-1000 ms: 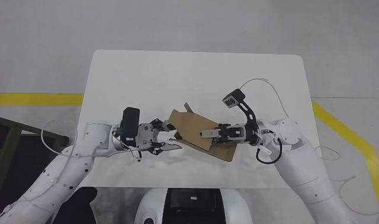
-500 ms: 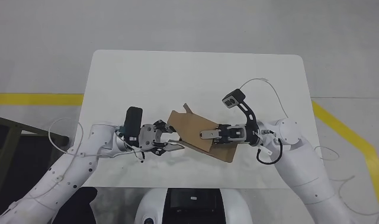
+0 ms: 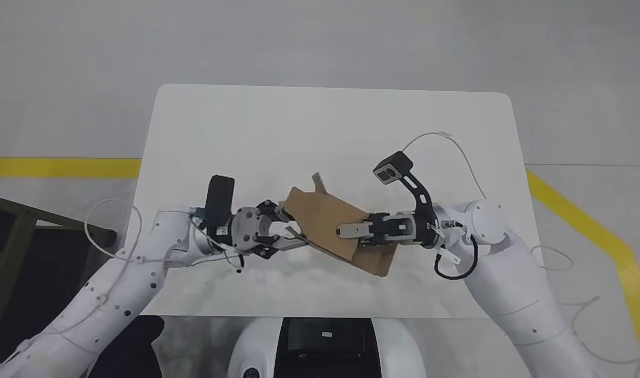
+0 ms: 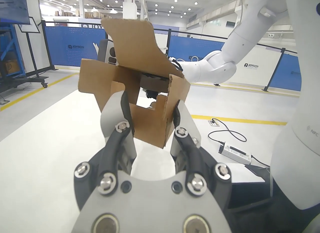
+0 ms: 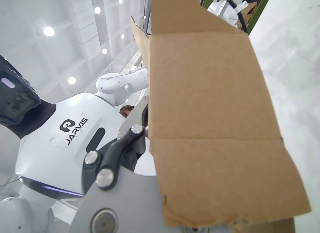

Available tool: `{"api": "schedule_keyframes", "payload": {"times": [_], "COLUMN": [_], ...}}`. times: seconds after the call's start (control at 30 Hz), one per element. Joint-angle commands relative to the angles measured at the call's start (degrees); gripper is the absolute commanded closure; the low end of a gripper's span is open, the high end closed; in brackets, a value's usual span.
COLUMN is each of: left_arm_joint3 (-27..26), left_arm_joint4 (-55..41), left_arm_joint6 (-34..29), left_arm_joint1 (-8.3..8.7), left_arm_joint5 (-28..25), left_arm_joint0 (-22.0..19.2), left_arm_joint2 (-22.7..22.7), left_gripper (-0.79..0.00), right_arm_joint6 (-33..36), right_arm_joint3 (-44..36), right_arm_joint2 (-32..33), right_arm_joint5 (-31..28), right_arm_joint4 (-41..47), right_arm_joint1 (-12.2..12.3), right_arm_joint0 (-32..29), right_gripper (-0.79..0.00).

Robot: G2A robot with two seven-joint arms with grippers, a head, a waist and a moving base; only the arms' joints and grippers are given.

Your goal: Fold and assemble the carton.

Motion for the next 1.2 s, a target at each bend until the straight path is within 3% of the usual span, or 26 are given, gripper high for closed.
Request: {"api": "schedule_keyframes", "payload": {"times": [0.0,0.27,0.5,1.17], "left_arm_joint3": [0.16,-0.43,1.25,3.42], "left_arm_joint4": [-0.26,-0.29,-1.6,-5.64], "left_arm_joint6": [0.51,5.4,8.23,9.38], "left_arm_joint1": [0.08,0.79,1.33,1.7], "left_arm_joint5": [0.0,0.0,0.0,0.0], "left_arm_joint0": [-0.16,-1.01,-1.99,-6.13], "left_arm_joint2": [0.29,2.74,5.61,11.62], "left_gripper": [-0.348,-0.366,-0.326,-0.259], "right_arm_joint6": [0.04,0.17,0.73,2.45], "right_arm_joint3": [-0.05,-0.04,-0.32,-1.48], "right_arm_joint2": [0.01,0.09,0.01,-0.15], "right_arm_joint5": [-0.02,0.38,0.38,0.55], "right_arm_joint4": [-0.09,-0.32,-0.07,0.53], "right_arm_joint1": [0.01,0.06,0.06,0.1], "right_arm_joint0": [0.02,0.02,0.11,0.43], "right_gripper": [0.0,0.0,0.0,0.0]}}
